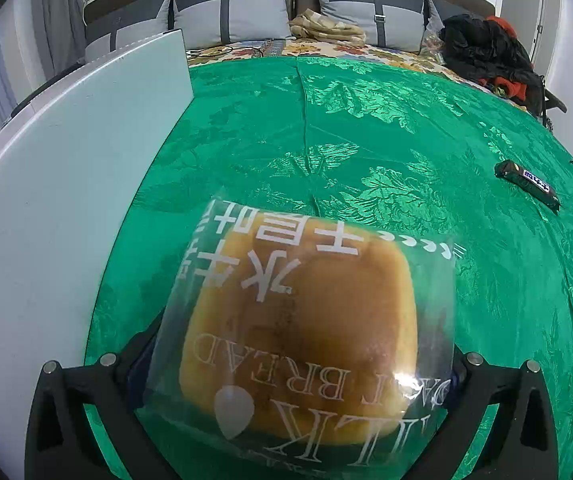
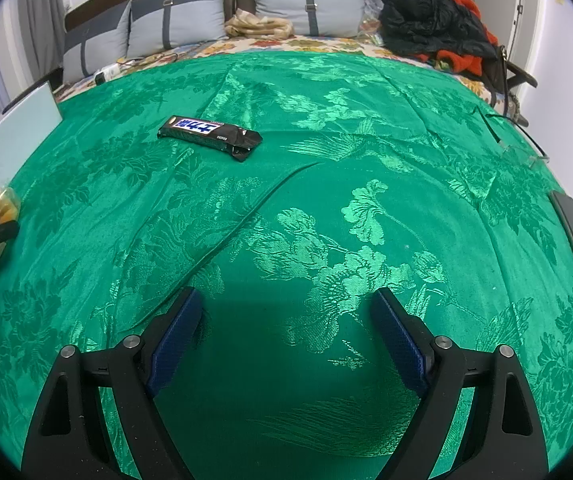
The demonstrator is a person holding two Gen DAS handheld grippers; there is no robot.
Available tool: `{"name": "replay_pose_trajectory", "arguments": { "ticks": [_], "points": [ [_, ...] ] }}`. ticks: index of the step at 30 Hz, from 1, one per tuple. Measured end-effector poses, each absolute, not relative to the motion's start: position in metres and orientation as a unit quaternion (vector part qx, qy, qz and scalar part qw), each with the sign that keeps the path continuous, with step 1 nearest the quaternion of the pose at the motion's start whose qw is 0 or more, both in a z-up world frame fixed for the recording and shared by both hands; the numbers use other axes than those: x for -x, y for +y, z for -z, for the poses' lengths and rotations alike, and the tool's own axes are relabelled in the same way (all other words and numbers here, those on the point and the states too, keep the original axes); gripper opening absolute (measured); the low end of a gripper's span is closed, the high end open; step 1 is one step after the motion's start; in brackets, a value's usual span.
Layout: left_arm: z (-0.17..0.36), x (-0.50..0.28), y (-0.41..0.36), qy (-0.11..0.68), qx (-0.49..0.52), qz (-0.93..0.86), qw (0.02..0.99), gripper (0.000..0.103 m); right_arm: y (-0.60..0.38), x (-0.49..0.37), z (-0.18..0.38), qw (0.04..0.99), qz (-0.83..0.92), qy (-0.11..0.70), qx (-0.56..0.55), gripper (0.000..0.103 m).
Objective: Organize snacks
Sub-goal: 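Hold the bread pack in the left gripper while the right reaches the black Snickers bar, then close the right gripper on the Snickers bar and lift it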
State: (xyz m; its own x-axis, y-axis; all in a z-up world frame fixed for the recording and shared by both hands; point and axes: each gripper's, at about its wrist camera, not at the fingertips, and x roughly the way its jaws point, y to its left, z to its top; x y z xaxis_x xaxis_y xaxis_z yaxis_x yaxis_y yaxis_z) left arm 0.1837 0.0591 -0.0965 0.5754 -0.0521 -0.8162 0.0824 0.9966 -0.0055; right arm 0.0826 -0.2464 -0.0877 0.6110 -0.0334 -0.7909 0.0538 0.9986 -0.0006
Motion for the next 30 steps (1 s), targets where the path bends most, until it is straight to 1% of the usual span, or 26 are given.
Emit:
{"name": "replay_pose_trajectory", "arguments": {
  "ticks": [3, 5, 6, 7, 11, 13, 15, 16, 17, 18, 19, 22, 24, 25, 27, 30],
  "points": [
    [0.096, -0.184, 0.059, 0.459, -0.016, 0.038, 0.887, 0.103, -0.246, -0.083, 0.088, 0.897, 0.019, 0.442, -0.012, 0.093],
    [0.096, -0.185, 0.058, 0.459, -0.016, 0.038, 0.887, 0.103, -0.243, -0.092, 0.087, 0.891, -0.021, 0.453, 0.006, 0.092],
    [0.094, -0.188, 0.057, 0.46, -0.016, 0.039, 0.887, 0.103, -0.24, -0.103, 0.084, 0.884, -0.054, 0.464, 0.021, 0.09],
    [0.094, -0.188, 0.057, 0.46, -0.016, 0.039, 0.887, 0.103, -0.236, -0.117, 0.078, 0.877, -0.08, 0.472, 0.04, 0.09],
    [0.094, -0.187, 0.057, 0.46, -0.016, 0.04, 0.887, 0.103, -0.221, -0.178, 0.046, 0.878, -0.118, 0.456, 0.09, 0.091],
    [0.094, -0.187, 0.057, 0.46, -0.016, 0.04, 0.887, 0.103, -0.211, -0.216, 0.047, 0.861, -0.137, 0.478, 0.103, 0.089],
    [0.094, -0.188, 0.057, 0.46, -0.016, 0.04, 0.887, 0.103, -0.2, -0.248, 0.059, 0.837, -0.156, 0.512, 0.112, 0.088],
    [0.094, -0.188, 0.057, 0.46, -0.016, 0.04, 0.887, 0.103, -0.197, -0.258, 0.065, 0.828, -0.16, 0.525, 0.114, 0.08],
    [0.094, -0.188, 0.057, 0.46, -0.016, 0.04, 0.887, 0.103, -0.194, -0.266, 0.072, 0.817, -0.163, 0.542, 0.112, 0.065],
    [0.094, -0.188, 0.057, 0.46, -0.016, 0.04, 0.887, 0.103, -0.193, -0.271, 0.078, 0.806, -0.162, 0.559, 0.11, 0.044],
    [0.093, -0.188, 0.057, 0.46, -0.017, 0.041, 0.887, 0.103, -0.194, -0.272, 0.073, 0.815, -0.158, 0.548, 0.103, 0.019],
    [0.092, -0.193, 0.057, 0.474, -0.021, 0.047, 0.879, 0.101, -0.204, -0.264, 0.066, 0.814, -0.137, 0.563, 0.05, 0.018],
    [0.082, -0.192, 0.063, 0.481, 0.012, 0.04, 0.876, 0.089, -0.21, -0.247, 0.057, 0.818, -0.137, 0.558, 0.031, 0.018],
    [0.076, -0.19, 0.065, 0.48, 0.03, 0.041, 0.876, 0.086, -0.214, -0.233, 0.052, 0.818, -0.139, 0.558, 0.011, 0.018],
    [0.057, -0.183, 0.067, 0.474, 0.081, 0.058, 0.875, 0.084, -0.217, -0.218, 0.045, 0.817, -0.135, 0.561, -0.014, 0.018],
    [0.016, -0.169, 0.068, 0.449, 0.116, 0.085, 0.882, 0.084, -0.208, -0.202, 0.025, 0.817, -0.148, 0.554, -0.07, 0.018]
  ]
}}
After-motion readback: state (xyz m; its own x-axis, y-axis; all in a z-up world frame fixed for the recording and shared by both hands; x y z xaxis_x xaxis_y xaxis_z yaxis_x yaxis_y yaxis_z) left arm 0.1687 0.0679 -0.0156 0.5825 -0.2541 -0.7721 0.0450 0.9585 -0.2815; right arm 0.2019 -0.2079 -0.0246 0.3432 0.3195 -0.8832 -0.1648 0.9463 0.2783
